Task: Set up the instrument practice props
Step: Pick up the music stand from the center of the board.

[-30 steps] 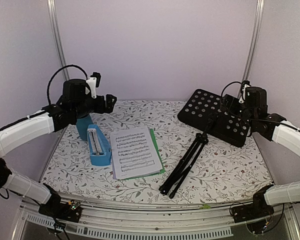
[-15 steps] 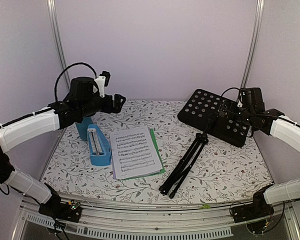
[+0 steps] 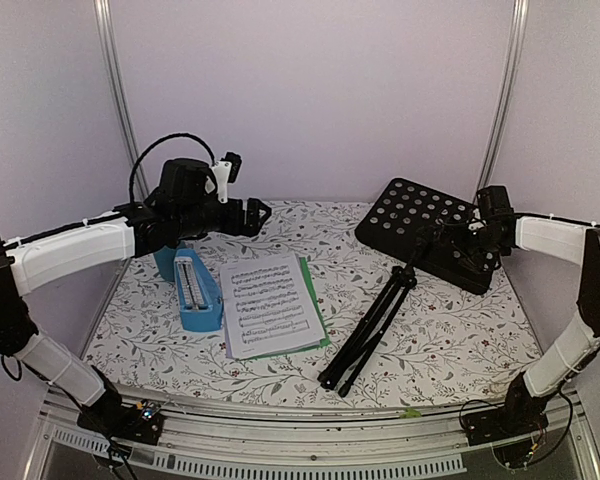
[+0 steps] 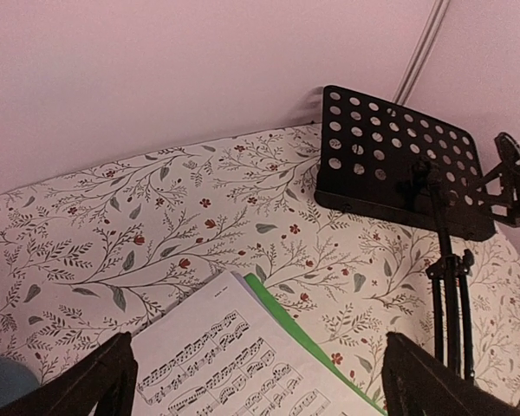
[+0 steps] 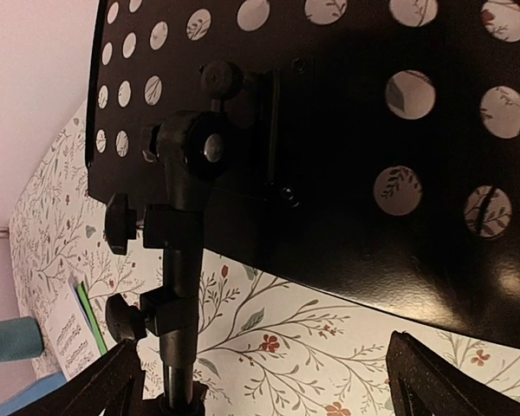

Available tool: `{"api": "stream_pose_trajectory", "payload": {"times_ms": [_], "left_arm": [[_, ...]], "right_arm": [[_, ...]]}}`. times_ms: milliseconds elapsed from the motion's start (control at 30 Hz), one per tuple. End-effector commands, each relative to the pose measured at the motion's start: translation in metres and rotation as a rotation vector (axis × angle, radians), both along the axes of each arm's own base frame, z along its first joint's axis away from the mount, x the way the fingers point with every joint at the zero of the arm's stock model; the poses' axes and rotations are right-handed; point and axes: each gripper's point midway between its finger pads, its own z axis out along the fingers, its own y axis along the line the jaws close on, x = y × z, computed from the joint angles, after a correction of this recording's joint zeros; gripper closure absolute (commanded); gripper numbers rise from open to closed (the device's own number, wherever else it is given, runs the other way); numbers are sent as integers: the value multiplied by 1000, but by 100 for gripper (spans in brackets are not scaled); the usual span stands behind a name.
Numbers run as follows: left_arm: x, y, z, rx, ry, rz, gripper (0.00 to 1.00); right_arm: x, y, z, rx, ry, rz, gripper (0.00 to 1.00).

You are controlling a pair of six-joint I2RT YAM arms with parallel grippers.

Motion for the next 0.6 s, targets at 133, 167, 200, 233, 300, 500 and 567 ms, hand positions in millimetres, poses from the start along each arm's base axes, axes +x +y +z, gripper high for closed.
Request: {"api": "stream_pose_trajectory", "payload": {"times_ms": [133, 167, 200, 233, 300, 500, 567], "left_arm": [[-10, -9, -3, -28, 30, -32, 1], [-10, -9, -3, -29, 31, -31, 1], [-10, -9, -4, -30, 34, -33, 1], [-10, -10, -4, -33, 36, -36, 1], [-11, -12, -5, -36, 41, -42, 1], [-12, -10, -4, -37, 46, -36, 1], [-14, -9, -4, -35, 45, -35, 1]], "right_arm": [[15, 55, 14, 42, -65, 120, 1], [14, 59, 12, 34, -60, 121, 1], [13, 62, 10, 28, -59, 118, 1], [13, 65, 6, 30, -51, 111, 1], [14, 70, 1, 26, -41, 99, 4], [24, 69, -18, -16, -11, 31, 13], [29, 70, -22, -27, -4, 25, 15]]}}
